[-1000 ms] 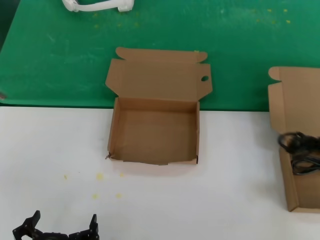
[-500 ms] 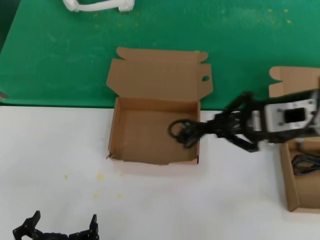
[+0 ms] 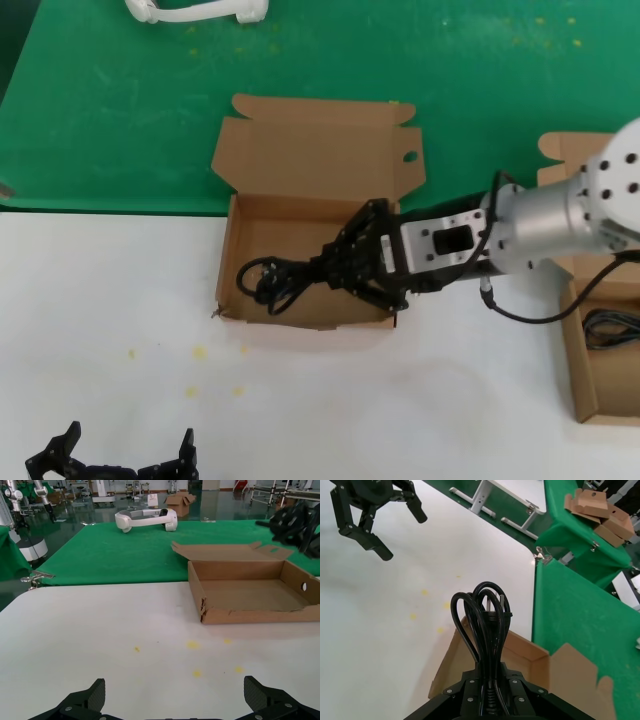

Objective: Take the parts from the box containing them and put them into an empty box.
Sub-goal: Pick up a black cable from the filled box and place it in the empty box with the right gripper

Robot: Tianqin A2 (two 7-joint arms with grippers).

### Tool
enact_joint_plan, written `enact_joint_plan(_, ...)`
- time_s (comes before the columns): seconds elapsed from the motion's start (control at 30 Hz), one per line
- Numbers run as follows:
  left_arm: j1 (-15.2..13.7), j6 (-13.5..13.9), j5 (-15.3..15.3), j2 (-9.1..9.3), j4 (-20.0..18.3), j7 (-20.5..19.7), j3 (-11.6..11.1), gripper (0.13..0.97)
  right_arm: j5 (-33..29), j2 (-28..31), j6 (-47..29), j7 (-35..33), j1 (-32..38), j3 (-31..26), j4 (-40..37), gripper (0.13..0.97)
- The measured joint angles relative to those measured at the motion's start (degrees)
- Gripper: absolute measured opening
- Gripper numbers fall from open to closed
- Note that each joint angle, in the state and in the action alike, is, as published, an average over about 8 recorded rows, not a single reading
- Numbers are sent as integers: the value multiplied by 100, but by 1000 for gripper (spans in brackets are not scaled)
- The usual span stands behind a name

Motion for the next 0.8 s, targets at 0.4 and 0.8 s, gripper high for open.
enact_joint_plan(0.4, 0, 0, 0, 0, 0, 0, 0, 966, 283, -838, 487, -1579, 606, 153, -2438, 212)
enact_joint_plan(0.8, 0, 0, 0, 0, 0, 0, 0, 966, 1347, -1267, 1100, -2663, 1136, -257, -4054, 213)
